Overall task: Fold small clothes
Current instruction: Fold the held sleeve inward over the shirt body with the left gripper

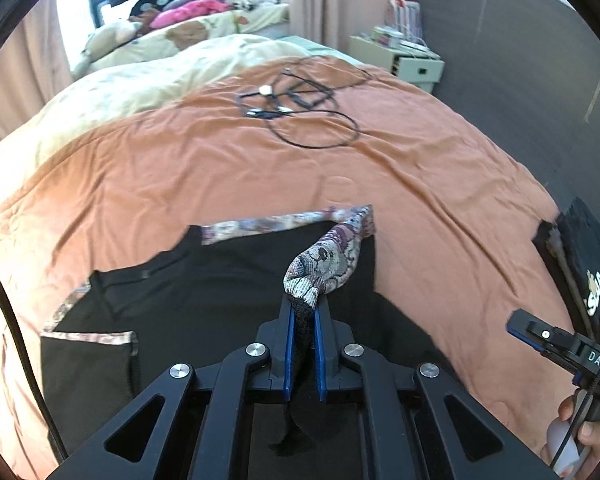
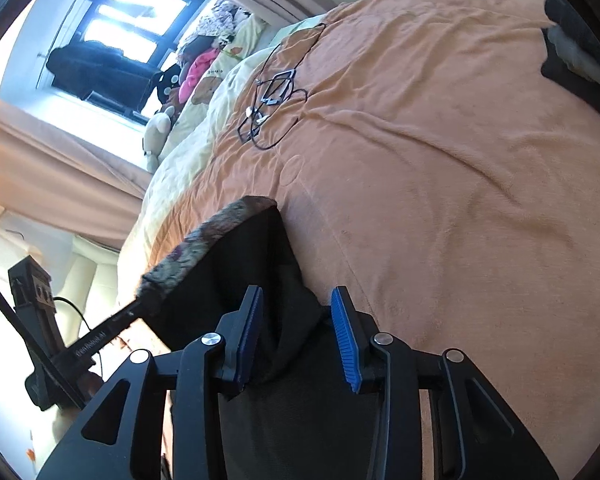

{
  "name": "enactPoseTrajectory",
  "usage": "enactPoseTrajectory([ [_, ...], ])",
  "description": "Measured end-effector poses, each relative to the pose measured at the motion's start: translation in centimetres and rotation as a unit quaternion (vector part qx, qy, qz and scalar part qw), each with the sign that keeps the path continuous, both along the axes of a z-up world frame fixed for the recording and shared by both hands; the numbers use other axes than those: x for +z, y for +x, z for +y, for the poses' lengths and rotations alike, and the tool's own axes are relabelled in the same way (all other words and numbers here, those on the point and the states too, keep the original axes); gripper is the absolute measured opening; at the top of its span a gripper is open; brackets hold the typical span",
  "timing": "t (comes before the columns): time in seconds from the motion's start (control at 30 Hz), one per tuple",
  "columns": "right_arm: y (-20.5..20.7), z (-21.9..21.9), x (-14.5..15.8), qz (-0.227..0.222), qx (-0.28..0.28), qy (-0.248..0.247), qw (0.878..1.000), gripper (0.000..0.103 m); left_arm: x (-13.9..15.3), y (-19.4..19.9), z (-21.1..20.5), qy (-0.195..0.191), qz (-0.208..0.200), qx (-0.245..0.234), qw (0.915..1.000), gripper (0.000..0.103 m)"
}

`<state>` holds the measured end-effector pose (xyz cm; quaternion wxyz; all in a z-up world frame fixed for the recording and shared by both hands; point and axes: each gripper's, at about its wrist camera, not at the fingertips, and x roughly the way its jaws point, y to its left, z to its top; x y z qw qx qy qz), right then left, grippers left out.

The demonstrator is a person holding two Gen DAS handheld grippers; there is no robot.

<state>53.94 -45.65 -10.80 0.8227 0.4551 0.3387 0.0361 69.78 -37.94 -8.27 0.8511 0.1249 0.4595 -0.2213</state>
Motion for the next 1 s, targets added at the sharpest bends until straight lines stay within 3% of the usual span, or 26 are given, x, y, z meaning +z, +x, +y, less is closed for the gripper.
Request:
enactPoseTrajectory([
  [0.27,1.2,1.7,0.1,0.019,0.0,-0.026,0.999,0.035,-2.2,2.8,5.0,-0.001,0.013,0.066,0.9977,0.009],
  [0.33,1.3,2.0,0.4,0.021,0.004,-0.032,0.999,0.053,-3.5,3.7,6.2,0.0,0.023,0.082,0.9964,0.009],
  [0.37,1.6,2.3,0.4,0.021,0.006,-0.039,0.999,0.067,-4.1,4.0,6.6,0.0,0.027,0.089,0.9956,0.009],
  [0.4,1.6,2.5,0.7,0.018,0.006,-0.042,0.999,0.069,-4.9,4.5,7.2,-0.003,0.034,0.097,0.9947,0.009],
  [0.5,2.0,2.9,0.9,0.016,0.017,-0.051,0.998,0.069,-6.9,5.7,8.5,-0.011,0.054,0.113,0.992,0.01],
  [0.63,2.6,3.2,0.6,0.019,0.024,-0.053,0.998,0.069,-9.0,6.5,10.2,-0.006,0.057,0.142,0.9883,0.019],
  [0.9,3.9,5.4,0.5,0.044,0.055,-0.099,0.993,0.069,-10.7,6.3,13.3,-0.027,0.086,0.158,0.9832,0.021],
  [1.0,4.7,6.6,0.3,0.055,0.069,-0.121,0.989,0.069,-11.1,6.2,13.7,-0.035,0.095,0.158,0.9823,0.029],
])
